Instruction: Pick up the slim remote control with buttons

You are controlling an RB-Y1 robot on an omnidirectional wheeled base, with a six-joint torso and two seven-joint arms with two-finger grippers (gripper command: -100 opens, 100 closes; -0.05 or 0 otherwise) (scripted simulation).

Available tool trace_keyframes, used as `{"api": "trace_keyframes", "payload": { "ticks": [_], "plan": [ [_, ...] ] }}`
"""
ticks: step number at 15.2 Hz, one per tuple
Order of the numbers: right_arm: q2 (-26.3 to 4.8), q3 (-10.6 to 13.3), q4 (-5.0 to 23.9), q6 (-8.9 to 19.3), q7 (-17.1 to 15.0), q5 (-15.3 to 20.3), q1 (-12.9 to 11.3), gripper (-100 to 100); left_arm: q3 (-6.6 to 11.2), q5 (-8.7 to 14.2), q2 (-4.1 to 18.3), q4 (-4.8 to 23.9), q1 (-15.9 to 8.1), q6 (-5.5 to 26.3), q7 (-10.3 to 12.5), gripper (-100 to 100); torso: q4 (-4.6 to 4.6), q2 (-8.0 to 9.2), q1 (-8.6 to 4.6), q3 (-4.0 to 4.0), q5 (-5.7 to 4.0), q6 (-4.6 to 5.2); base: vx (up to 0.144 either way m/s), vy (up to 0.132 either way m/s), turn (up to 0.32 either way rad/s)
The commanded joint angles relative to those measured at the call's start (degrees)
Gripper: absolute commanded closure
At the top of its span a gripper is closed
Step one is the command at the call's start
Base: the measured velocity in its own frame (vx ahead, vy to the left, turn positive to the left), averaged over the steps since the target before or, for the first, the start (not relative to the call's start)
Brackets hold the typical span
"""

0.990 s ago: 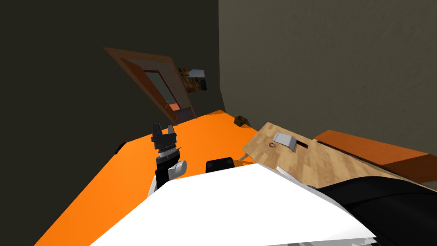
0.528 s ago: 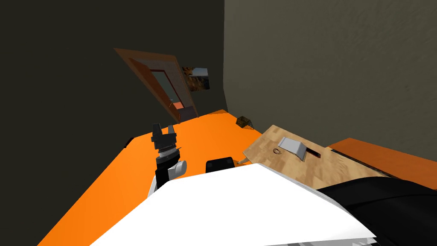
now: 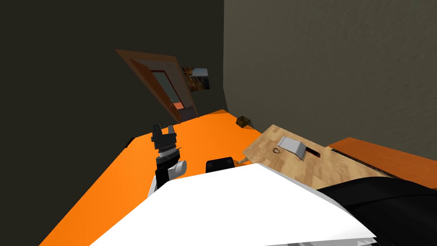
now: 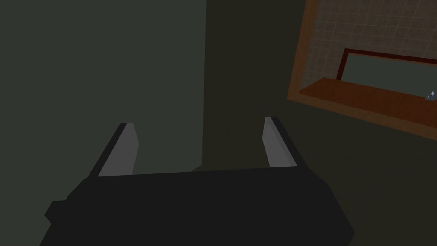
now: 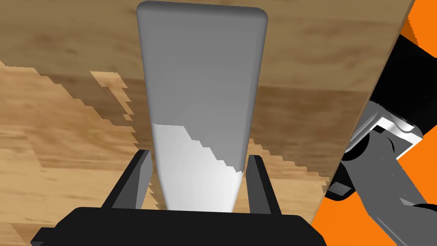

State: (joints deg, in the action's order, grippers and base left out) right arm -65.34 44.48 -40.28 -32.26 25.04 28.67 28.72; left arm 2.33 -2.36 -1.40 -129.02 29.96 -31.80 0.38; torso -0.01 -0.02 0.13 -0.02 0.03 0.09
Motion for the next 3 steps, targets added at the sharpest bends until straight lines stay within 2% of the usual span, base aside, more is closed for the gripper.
{"api": "trace_keyframes", "payload": {
  "ticks": [1,2,3],
  "plan": [
    [-1.7,0.1,-1.2,-0.7,-0.4,-0.3,0.7,100,0.0,0.0,0.0,0.0,0.0,0.0,0.0,0,0.0,0.0,0.0,0.0,0.0,0.0,0.035,0.031,-0.07],
    [-2.4,0.2,-1.5,-1.1,-0.5,-0.4,0.9,100,0.0,0.0,0.0,0.0,0.0,0.0,0.0,0,-0.01,-0.05,0.06,-0.03,0.01,0.02,0.045,0.033,-0.061],
    [-1.4,0.1,-0.6,-0.8,-0.2,-0.2,0.5,100,0.0,0.0,0.0,0.0,0.0,0.0,0.0,0,-0.02,-0.11,0.09,-0.06,0.02,-0.01,0.026,0.019,-0.024]
  ]
}}
